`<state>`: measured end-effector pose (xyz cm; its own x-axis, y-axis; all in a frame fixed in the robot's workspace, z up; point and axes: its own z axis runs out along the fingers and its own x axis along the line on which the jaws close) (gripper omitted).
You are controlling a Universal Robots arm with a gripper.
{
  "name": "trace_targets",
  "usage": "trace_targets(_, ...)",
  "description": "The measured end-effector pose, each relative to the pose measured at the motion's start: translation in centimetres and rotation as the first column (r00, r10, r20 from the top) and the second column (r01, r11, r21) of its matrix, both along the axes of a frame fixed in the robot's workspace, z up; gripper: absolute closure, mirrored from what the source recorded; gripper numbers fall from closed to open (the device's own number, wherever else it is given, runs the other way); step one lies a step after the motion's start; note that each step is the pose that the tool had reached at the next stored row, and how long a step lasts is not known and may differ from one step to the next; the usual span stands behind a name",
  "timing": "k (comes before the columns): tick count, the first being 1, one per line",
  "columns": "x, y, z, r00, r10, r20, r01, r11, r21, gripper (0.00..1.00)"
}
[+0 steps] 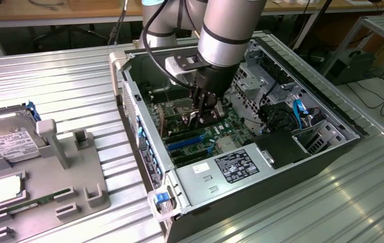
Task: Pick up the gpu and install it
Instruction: 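Insert the gpu into the slot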
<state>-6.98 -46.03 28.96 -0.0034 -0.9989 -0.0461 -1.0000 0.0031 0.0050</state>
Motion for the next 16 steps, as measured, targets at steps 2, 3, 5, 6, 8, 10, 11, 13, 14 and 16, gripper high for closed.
trace_targets(2,-0.1,0.0,-0.15,1.0,0.0,0.0,0.0,1.0,0.0,0.72)
trace_targets(3,-0.1,0.0,-0.22,1.0,0.0,0.0,0.0,1.0,-0.0001,0.72)
trace_targets(5,-0.1,0.0,-0.38,1.0,0.0,0.0,0.0,1.0,0.0,0.72)
trace_targets(6,-0.1,0.0,-0.48,1.0,0.0,0.0,0.0,1.0,-0.0001,0.72)
trace_targets(8,-0.1,0.0,-0.68,1.0,0.0,0.0,0.0,1.0,0.0,0.72)
trace_targets(10,-0.3,0.0,-0.91,1.0,0.0,0.0,0.0,1.0,0.0,0.72)
trace_targets(11,-0.3,0.0,-0.99,1.0,0.0,0.0,0.0,1.0,0.0,0.72)
trace_targets(13,-0.3,0.0,-1.14,1.0,0.0,-0.0001,0.0,1.0,-0.0001,0.72)
trace_targets(14,-0.3,-0.01,-1.22,1.0,0.0,0.0,0.0,1.0,-0.0001,0.72)
trace_targets(16,-0.3,-0.04,-1.4,1.0,0.0,0.0,0.0,1.0,-0.0001,0.72)
